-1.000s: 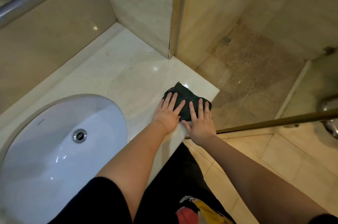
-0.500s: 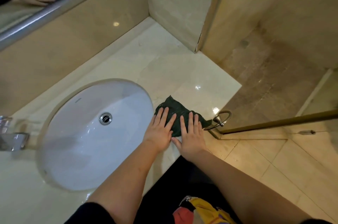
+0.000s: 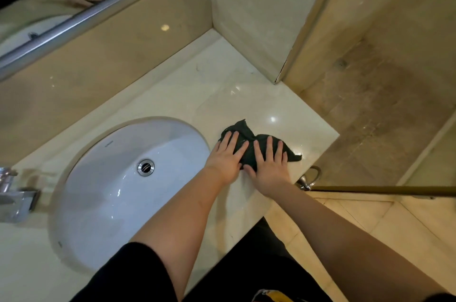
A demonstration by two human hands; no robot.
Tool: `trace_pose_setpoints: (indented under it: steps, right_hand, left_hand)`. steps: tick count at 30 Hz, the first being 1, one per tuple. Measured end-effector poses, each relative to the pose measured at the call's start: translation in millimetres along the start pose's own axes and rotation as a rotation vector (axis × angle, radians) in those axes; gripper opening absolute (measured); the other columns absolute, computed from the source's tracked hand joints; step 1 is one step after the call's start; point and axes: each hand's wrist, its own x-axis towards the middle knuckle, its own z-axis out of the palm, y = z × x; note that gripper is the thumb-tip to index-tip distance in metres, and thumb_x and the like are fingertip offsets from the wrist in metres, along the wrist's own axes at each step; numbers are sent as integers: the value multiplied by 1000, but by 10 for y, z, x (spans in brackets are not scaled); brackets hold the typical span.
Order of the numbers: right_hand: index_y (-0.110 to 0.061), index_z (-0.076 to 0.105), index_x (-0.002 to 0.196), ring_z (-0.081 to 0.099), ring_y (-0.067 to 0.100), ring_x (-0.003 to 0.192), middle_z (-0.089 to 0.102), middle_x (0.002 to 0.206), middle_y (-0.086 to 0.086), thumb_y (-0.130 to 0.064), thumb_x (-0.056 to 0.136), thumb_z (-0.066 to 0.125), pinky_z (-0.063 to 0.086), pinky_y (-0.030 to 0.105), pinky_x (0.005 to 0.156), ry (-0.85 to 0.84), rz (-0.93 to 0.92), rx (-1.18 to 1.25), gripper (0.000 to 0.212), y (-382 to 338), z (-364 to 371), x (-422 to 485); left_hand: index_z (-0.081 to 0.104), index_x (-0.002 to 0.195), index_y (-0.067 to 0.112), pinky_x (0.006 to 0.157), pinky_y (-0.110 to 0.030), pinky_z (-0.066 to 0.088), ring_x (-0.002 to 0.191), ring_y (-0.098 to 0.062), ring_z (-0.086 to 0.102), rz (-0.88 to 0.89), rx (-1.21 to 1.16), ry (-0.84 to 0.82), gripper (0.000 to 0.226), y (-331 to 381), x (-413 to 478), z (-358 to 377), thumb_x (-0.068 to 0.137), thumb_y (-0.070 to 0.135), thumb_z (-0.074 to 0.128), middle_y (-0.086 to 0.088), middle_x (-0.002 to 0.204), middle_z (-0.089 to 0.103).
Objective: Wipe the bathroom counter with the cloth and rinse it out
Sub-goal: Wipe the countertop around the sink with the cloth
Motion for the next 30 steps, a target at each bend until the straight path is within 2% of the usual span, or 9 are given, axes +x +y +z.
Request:
trace_pose_setpoints:
  steps: [4, 8, 16, 23, 30]
  right_hand:
    - [-35, -15, 150, -19, 37, 143, -23, 157, 8, -61, 95, 25, -2, 54, 117, -16, -53, -28, 72, 217, -335, 482]
    - [-38, -12, 149, -18, 35, 144, -21, 158, 4, -60, 96, 25, 0, 55, 117, -12, -78, -54, 69, 536, -532, 766]
    - [-36, -10, 150, -17, 34, 144, -19, 159, 6, -57, 97, 23, -1, 52, 118, 81, 1, -19, 67, 989, -365, 571]
    - [-29, -12, 151, -17, 35, 144, -18, 158, 10, -58, 97, 21, -5, 50, 117, 104, 52, -37, 69, 703, -15, 70]
    - [-29, -12, 151, -18, 35, 144, -19, 158, 10, -60, 96, 21, -5, 52, 117, 125, 79, 7, 72, 56, 540, -602]
  left_hand:
    - [-6, 152, 27, 120, -42, 0, 145, -28, -19, -32, -15, -1, 62, -51, 355, -254, 102, 39, 29, -11, 158, -20]
    - [-5, 152, 30, 120, -41, 1, 145, -28, -18, -41, -3, -13, 60, 25, 699, -475, 102, 42, 26, -10, 158, -18]
    - [-3, 150, 41, 118, -50, -5, 143, -37, -22, 65, 19, 25, 56, 487, 700, -391, 101, 48, 23, -20, 156, -21]
    - [0, 151, 39, 119, -47, -3, 144, -34, -21, 131, 48, 40, 55, 412, 242, -91, 101, 46, 25, -18, 157, -19]
    - [0, 150, 39, 119, -45, -6, 144, -32, -22, 134, 22, 25, 54, 160, -595, 408, 102, 45, 23, -15, 157, -20]
